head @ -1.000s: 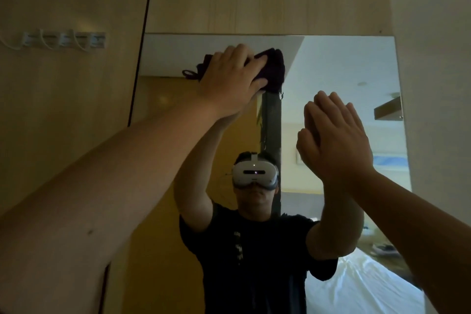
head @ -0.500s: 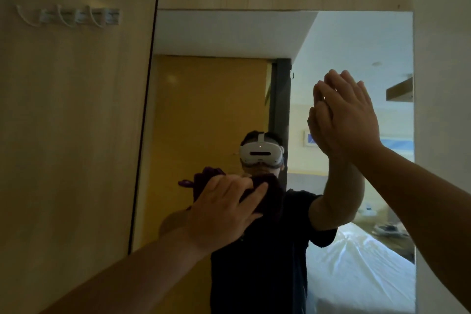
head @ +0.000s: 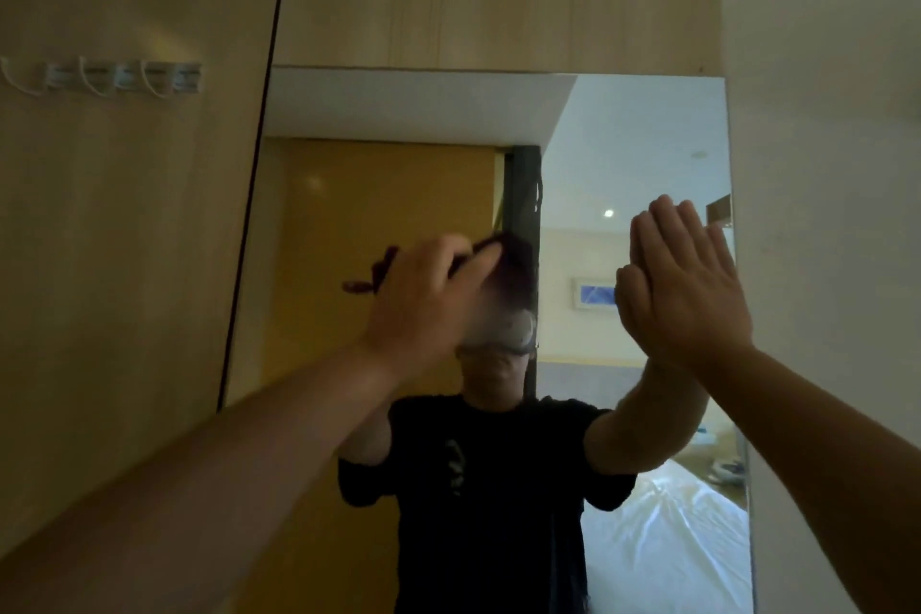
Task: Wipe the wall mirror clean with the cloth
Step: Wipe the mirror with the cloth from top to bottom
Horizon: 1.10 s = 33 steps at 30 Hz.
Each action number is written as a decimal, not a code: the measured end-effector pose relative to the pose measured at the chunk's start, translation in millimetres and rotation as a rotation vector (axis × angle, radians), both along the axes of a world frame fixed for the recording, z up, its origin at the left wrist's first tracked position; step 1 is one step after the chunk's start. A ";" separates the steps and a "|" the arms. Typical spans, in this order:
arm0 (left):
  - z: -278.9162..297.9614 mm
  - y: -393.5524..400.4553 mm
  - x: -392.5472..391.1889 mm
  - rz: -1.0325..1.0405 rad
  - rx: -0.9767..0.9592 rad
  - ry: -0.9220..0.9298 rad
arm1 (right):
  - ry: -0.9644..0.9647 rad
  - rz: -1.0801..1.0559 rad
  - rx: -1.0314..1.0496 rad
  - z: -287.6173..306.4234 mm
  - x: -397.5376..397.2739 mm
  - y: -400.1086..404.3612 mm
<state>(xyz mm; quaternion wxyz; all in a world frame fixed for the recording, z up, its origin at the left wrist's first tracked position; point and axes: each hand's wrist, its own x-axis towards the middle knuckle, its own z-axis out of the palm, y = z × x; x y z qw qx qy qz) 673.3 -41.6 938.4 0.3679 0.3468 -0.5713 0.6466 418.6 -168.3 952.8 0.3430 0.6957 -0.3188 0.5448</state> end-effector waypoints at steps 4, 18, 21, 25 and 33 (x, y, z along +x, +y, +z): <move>130.0 -1.5 -34.2 0.016 -0.073 0.196 | 0.008 -0.008 -0.009 -0.7 -1.9 -6.0; 177.0 -28.5 -51.1 0.204 0.064 0.149 | -0.007 0.096 -0.080 -0.9 -5.5 -12.3; 131.5 -26.8 -46.3 0.162 0.058 0.037 | -0.014 0.138 -0.097 -2.5 -7.0 -11.0; 51.8 -24.1 -42.2 0.117 0.098 -0.018 | -0.024 0.219 -0.098 -1.3 -8.9 -8.5; -74.8 -22.9 -42.8 0.116 0.169 -0.064 | -0.030 0.332 -0.086 -0.6 -14.1 -4.4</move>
